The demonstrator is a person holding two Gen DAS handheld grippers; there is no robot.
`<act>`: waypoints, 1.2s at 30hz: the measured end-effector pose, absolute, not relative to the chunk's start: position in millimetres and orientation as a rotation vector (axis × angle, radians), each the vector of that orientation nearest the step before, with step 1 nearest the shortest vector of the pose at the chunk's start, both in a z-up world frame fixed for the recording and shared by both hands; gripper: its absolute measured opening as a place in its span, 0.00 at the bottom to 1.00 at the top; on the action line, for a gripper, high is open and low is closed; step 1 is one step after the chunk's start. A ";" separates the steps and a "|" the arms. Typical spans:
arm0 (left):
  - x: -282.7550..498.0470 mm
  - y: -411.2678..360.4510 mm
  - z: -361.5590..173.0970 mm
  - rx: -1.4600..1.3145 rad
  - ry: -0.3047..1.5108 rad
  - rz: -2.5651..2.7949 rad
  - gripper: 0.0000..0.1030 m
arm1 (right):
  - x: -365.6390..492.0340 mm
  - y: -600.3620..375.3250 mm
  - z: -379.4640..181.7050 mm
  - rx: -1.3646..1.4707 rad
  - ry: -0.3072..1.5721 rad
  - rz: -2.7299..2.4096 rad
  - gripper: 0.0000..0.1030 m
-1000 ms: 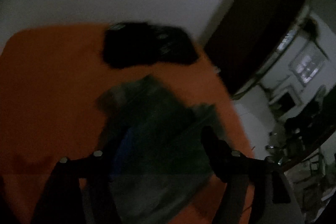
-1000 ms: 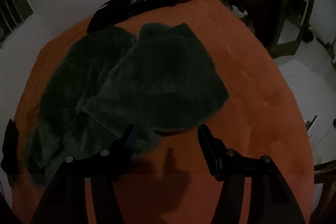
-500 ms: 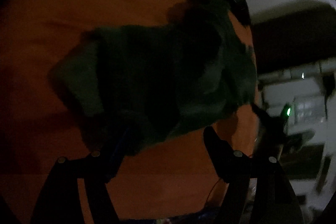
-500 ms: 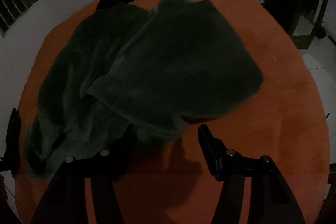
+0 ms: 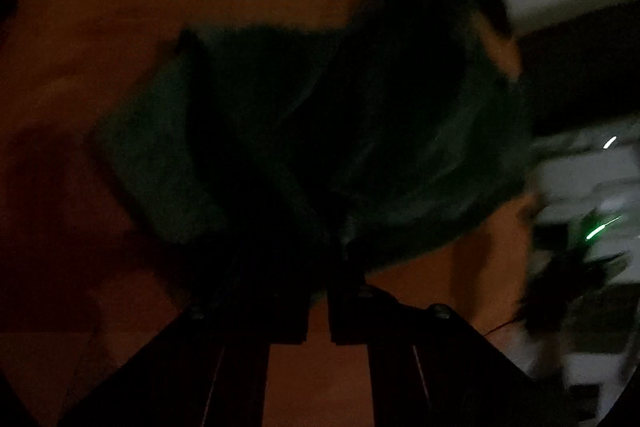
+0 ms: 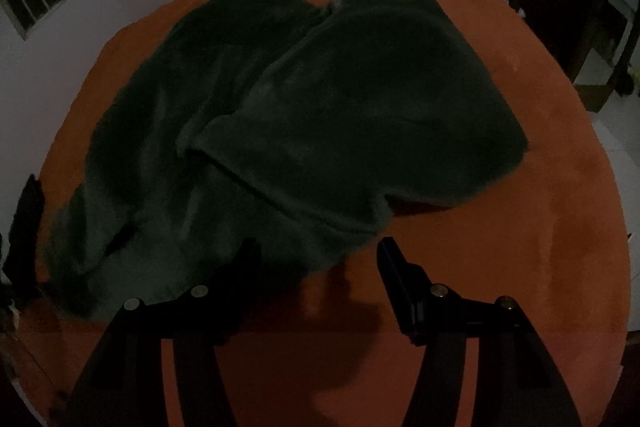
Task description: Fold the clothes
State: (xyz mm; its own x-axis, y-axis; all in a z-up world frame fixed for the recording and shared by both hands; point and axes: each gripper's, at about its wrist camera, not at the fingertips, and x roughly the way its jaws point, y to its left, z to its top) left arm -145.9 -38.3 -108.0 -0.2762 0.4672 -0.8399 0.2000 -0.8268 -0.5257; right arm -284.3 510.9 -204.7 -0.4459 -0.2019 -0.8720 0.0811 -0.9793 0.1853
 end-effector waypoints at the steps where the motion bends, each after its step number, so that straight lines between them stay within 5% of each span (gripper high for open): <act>1: -153.8 -55.9 -89.6 -1.708 -0.875 2.275 0.06 | -284.1 512.5 -204.9 1.551 -0.174 -2.538 0.58; 6: -203.2 -151.6 9.0 -1.317 -1.051 2.578 0.06 | -283.2 521.1 -201.5 1.548 -0.231 -2.556 0.58; 11: -249.1 -248.9 45.6 -0.963 -1.378 2.836 0.07 | -279.8 519.5 -195.8 1.516 -0.219 -2.570 0.58; 15: -219.6 -242.7 20.8 -1.173 -1.326 2.727 0.29 | -278.5 523.6 -195.8 1.515 -0.242 -2.574 0.58; 19: -190.0 -236.4 -3.9 -1.371 -1.268 2.605 0.40 | -275.8 540.6 -198.7 1.533 -0.346 -2.562 0.58; 21: -173.0 -229.5 -17.0 -1.465 -1.231 2.539 0.57 | -278.1 551.4 -201.2 1.532 -0.384 -2.573 0.58; 34: -62.0 -74.5 -145.1 -1.848 -1.082 2.109 0.59 | -296.4 626.5 -210.0 1.488 -0.677 -2.661 0.58; 36: -51.5 -69.8 -158.8 -1.844 -1.192 2.068 0.59 | -301.4 639.8 -212.2 1.482 -0.797 -2.635 0.59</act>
State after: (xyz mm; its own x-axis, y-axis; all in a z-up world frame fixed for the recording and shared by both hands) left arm -51.5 -69.8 -158.8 -0.2477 0.5673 -0.7854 0.3954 -0.6809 -0.6165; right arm -301.4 639.8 -212.2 -0.5505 -0.2547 -0.7951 -0.2288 -0.8698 0.4371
